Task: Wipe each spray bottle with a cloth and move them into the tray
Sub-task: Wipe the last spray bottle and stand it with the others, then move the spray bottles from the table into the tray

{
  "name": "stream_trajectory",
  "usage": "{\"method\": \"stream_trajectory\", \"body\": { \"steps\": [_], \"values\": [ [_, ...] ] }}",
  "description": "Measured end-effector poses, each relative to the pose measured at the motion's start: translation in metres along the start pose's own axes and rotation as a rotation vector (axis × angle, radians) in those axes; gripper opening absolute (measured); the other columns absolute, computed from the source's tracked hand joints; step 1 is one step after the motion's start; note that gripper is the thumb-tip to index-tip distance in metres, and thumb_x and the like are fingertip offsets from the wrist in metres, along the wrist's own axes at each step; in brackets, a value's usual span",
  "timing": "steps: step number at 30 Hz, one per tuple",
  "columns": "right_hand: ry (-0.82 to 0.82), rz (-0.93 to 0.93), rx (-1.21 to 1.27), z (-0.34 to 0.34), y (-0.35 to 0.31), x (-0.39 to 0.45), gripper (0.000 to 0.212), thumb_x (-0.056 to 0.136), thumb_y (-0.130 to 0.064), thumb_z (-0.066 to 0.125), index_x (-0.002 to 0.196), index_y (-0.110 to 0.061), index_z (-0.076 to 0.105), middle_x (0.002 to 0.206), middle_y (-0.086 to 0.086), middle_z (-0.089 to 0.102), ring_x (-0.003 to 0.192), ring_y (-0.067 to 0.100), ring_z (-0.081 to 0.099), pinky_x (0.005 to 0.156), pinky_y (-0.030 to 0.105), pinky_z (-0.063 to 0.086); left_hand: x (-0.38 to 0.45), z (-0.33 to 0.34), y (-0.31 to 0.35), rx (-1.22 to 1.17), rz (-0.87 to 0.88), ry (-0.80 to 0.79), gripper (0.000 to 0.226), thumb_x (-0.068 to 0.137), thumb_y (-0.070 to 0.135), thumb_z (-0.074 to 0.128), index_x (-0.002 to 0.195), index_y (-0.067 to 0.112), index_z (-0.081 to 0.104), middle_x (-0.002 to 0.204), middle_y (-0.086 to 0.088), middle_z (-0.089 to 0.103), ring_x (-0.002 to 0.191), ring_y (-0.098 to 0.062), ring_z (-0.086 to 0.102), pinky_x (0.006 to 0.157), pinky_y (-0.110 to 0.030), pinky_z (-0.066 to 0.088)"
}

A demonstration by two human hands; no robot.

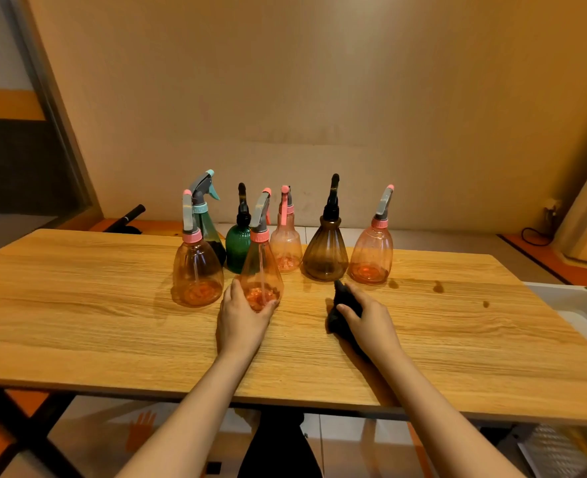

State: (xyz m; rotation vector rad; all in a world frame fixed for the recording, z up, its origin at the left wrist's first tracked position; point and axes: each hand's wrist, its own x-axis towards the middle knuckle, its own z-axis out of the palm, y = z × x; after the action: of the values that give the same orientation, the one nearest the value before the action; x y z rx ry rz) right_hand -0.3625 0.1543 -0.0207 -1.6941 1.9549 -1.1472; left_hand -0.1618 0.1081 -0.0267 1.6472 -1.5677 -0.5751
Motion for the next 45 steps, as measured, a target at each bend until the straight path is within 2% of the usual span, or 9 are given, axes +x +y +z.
{"method": "stream_trajectory", "body": {
  "steps": [7,9,12,15,24,30,34,39,45],
  "values": [
    [-0.064,0.146,-0.13,-0.006,0.004,0.006,0.05,0.096,-0.031,0.048,0.142,-0.016,0.037,0.129,0.009,0.056,0.116,0.026,0.052,0.086,0.032,0.044,-0.019,-0.006,-0.004,0.023,0.026,-0.037,0.082,0.09,0.035,0.062,0.151,0.006,0.016,0.155,-0.014,0.026,0.141,-0.029,0.027,0.112,-0.038,0.028],
    [-0.061,0.162,-0.149,-0.007,0.0,0.004,0.052,0.096,-0.032,0.046,0.143,-0.013,0.033,0.134,0.011,0.051,0.122,0.027,0.047,0.093,0.032,0.041,-0.024,-0.009,-0.006,0.029,0.025,-0.053,0.081,0.091,0.035,0.061,0.151,0.006,0.014,0.155,-0.014,0.026,0.141,-0.029,0.027,0.113,-0.038,0.027],
    [0.048,0.034,-0.271,-0.006,-0.012,-0.004,0.058,0.096,-0.032,0.046,0.145,-0.01,0.026,0.148,0.009,0.033,0.138,0.022,0.027,0.111,0.033,0.024,-0.027,-0.011,-0.009,0.03,0.024,-0.063,0.078,0.092,0.035,0.059,0.152,0.008,0.015,0.154,-0.013,0.027,0.141,-0.029,0.028,0.113,-0.038,0.027],
    [0.04,-0.158,-0.34,0.001,-0.036,-0.011,0.056,0.096,-0.033,0.046,0.146,-0.014,0.027,0.15,0.004,0.03,0.14,0.017,0.02,0.113,0.029,0.017,-0.029,-0.014,-0.007,0.029,0.028,-0.066,0.076,0.093,0.037,0.057,0.151,0.009,0.016,0.155,-0.012,0.026,0.142,-0.028,0.025,0.114,-0.038,0.025],
    [-0.142,-0.05,-0.003,0.038,-0.09,0.001,0.062,0.09,-0.035,0.058,0.143,-0.015,0.032,0.146,0.003,0.039,0.134,0.019,0.035,0.106,0.031,0.031,-0.02,-0.054,-0.035,0.165,0.076,-0.041,0.076,0.095,0.047,0.048,0.153,0.014,0.011,0.161,-0.006,0.01,0.148,-0.024,0.008,0.119,-0.039,0.015],
    [-0.14,-0.028,0.181,0.057,-0.114,0.024,0.072,0.086,-0.031,0.064,0.145,-0.012,0.028,0.144,0.005,0.04,0.129,0.021,0.04,0.098,0.026,0.036,0.018,-0.083,-0.039,-0.125,-0.042,0.154,0.081,0.091,0.04,0.058,0.153,0.013,0.013,0.161,-0.007,0.01,0.147,-0.025,0.008,0.118,-0.048,0.017],
    [-0.056,-0.021,0.332,0.069,-0.131,0.046,0.062,0.08,-0.029,0.071,0.134,-0.014,0.045,0.116,-0.008,0.057,0.106,0.013,0.056,0.08,0.014,0.043,0.058,-0.098,-0.027,-0.24,-0.083,0.154,0.081,0.088,0.039,0.065,0.152,0.018,0.02,0.159,-0.008,0.019,0.145,-0.026,0.017,0.114,-0.047,0.025],
    [0.026,-0.014,0.403,0.081,-0.139,0.059,0.015,0.08,-0.018,0.071,0.091,-0.019,0.061,0.081,-0.011,0.061,0.083,0.01,0.06,0.075,0.026,0.052,0.086,-0.103,-0.01,-0.325,0.009,0.065,0.047,0.088,0.022,0.068,0.131,0.011,0.053,0.122,0.002,0.055,0.111,-0.014,0.049,0.089,-0.027,0.037],
    [-0.006,-0.043,0.436,0.072,-0.133,0.053,0.009,0.084,-0.014,0.066,0.092,-0.015,0.061,0.085,-0.008,0.06,0.084,0.008,0.057,0.069,0.013,0.043,0.081,-0.102,-0.008,-0.439,0.105,0.077,0.012,0.088,0.019,0.067,0.091,0.029,0.061,0.083,0.016,0.06,0.079,0.002,0.053,0.069,-0.02,0.04]
  ]
}}
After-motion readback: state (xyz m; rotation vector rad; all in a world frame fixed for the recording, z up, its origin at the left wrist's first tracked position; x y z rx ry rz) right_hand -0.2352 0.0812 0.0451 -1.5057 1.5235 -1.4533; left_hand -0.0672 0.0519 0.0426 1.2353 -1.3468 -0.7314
